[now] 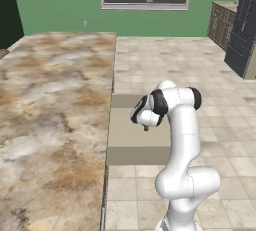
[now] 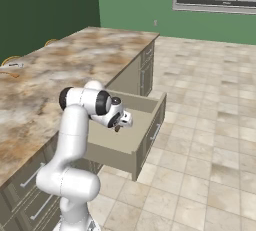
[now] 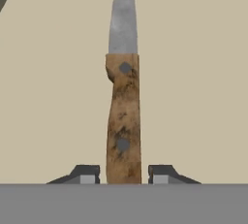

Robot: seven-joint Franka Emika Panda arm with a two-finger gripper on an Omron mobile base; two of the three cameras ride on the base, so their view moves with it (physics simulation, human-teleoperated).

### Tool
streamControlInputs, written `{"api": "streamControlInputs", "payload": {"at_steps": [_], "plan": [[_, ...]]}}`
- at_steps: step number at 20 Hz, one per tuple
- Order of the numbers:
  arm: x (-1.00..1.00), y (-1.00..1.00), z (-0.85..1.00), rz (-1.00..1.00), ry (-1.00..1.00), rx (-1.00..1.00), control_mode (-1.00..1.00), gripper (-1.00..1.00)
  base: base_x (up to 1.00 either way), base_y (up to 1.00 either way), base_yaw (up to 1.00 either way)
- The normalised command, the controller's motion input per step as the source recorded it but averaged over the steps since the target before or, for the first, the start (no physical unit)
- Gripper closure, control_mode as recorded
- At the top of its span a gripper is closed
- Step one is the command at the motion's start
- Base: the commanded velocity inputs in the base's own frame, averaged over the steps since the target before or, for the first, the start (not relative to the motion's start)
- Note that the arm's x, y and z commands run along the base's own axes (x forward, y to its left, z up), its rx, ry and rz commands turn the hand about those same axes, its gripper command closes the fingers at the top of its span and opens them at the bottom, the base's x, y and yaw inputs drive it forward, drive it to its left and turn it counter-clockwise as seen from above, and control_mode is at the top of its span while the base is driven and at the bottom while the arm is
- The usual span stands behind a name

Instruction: Pick up the metallic utensils from the counter and place them in the open drawer. Make sure not to pick up any wooden utensils.

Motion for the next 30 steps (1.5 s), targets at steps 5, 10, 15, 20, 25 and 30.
{"api": "streamControlInputs", "payload": {"at_steps": [5, 10, 15, 20, 25, 30], "plan": [[0.06, -0.01, 0.07, 0.00, 0.00, 0.00, -1.00, -1.00, 0.00, 0.00, 0.00], [-0.76, 0.00, 0.92, 0.00, -0.06, 0.00, -1.00, -1.00, 0.00, 0.00, 0.00], [-1.00, 0.00, 1.00, 0.00, -0.09, -0.02, -1.00, -1.00, 0.00, 0.00, 0.00], [-0.99, 0.00, 1.00, 0.00, -0.09, -0.02, -1.00, -1.00, 0.00, 0.00, 0.00], [-0.78, -0.07, 1.00, 0.00, -0.07, -0.04, -1.00, -1.00, 0.00, 0.00, 0.00], [-0.74, 0.00, 1.00, 0.00, -0.01, -0.02, -1.00, -1.00, 0.00, 0.00, 0.00]]}}
